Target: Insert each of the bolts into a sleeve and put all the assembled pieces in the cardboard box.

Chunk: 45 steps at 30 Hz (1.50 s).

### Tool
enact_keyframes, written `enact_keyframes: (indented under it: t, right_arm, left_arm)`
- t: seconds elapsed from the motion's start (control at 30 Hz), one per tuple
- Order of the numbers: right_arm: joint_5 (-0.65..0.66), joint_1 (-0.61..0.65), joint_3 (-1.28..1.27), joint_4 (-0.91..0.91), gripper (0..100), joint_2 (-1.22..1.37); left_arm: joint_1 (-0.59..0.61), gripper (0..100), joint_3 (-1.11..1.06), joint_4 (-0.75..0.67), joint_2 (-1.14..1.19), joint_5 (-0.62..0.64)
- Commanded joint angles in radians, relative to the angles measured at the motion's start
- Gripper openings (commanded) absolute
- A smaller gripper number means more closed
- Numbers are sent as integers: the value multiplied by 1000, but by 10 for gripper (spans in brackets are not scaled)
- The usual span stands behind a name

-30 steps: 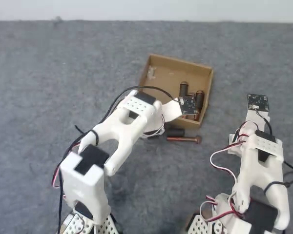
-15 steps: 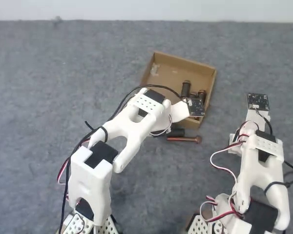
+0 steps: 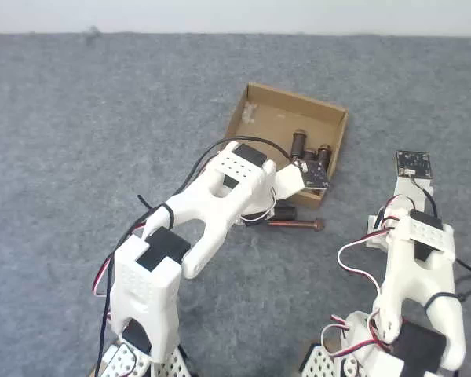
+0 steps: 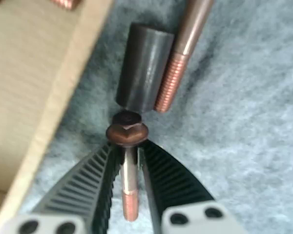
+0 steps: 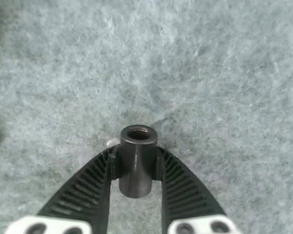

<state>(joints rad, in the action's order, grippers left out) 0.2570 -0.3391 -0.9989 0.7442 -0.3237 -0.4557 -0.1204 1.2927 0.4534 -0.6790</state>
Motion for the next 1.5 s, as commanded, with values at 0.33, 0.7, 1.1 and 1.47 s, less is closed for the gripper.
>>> enact_keyframes:
  t: [0.33, 0.7, 1.1, 1.47]
  right_arm:
    - [9, 10, -11, -19, 6, -38]
    - [5, 48, -15, -12, 6, -38]
    - [-183, 154, -26, -18, 6, -50]
    - [-328, 278, 20, -25, 6, -50]
  left_arm:
    - [101, 12, -179, -181, -195, 270]
    - [233, 12, -524, -453, -526, 520]
    - [463, 13, -495, -586, -529, 763]
    - [477, 13, -492, -624, -502, 784]
